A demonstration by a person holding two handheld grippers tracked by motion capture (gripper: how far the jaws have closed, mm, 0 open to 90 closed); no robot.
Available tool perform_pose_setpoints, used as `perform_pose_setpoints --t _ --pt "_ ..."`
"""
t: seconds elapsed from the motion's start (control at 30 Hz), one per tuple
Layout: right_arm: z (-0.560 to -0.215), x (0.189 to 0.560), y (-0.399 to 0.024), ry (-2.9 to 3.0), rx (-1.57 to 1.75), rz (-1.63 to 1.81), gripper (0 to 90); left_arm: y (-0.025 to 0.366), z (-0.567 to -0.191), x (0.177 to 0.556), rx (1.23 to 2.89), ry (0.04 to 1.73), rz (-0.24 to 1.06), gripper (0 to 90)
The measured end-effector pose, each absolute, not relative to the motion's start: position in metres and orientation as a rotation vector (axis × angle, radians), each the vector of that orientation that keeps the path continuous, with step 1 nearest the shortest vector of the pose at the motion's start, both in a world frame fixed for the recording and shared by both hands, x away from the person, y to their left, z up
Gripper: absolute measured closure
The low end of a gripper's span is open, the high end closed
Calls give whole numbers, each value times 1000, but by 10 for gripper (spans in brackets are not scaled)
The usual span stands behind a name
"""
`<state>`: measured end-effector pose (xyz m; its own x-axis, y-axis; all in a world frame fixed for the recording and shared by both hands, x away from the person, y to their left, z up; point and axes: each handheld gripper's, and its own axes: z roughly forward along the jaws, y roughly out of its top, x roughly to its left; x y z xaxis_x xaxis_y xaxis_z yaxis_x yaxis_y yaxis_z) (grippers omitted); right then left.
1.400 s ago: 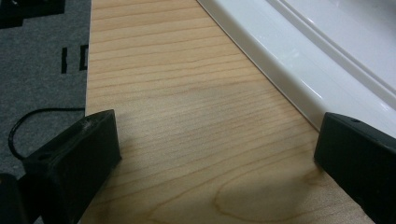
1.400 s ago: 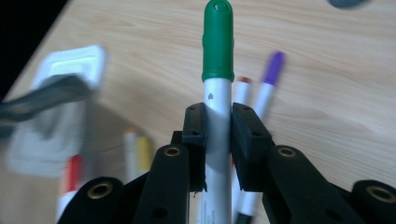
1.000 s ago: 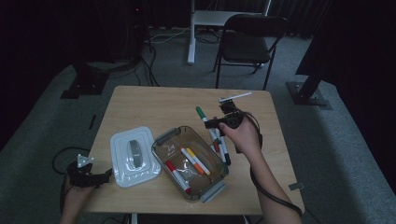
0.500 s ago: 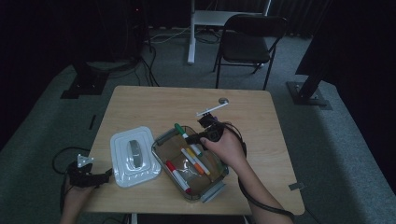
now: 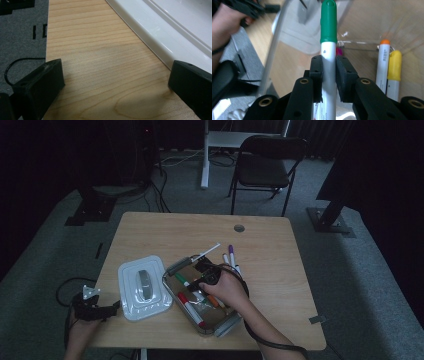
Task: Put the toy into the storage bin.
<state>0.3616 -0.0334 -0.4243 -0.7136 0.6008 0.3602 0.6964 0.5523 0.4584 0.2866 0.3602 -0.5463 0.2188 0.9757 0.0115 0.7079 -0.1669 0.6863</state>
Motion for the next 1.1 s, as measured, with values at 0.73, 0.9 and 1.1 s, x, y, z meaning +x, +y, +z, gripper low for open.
perform_pose_setpoints --t 0.73,0.9,1.1 --pt "-470 348 0 -2655 -1003 -566 754 360 -546 287 1944 1549 626 7" --pt "-471 347 -1 -2676 -997 -565 722 360 -546 287 1944 1549 626 7" --pt "-450 347 -17 -2691 -1002 -687 690 360 -546 287 1946 1548 626 6"
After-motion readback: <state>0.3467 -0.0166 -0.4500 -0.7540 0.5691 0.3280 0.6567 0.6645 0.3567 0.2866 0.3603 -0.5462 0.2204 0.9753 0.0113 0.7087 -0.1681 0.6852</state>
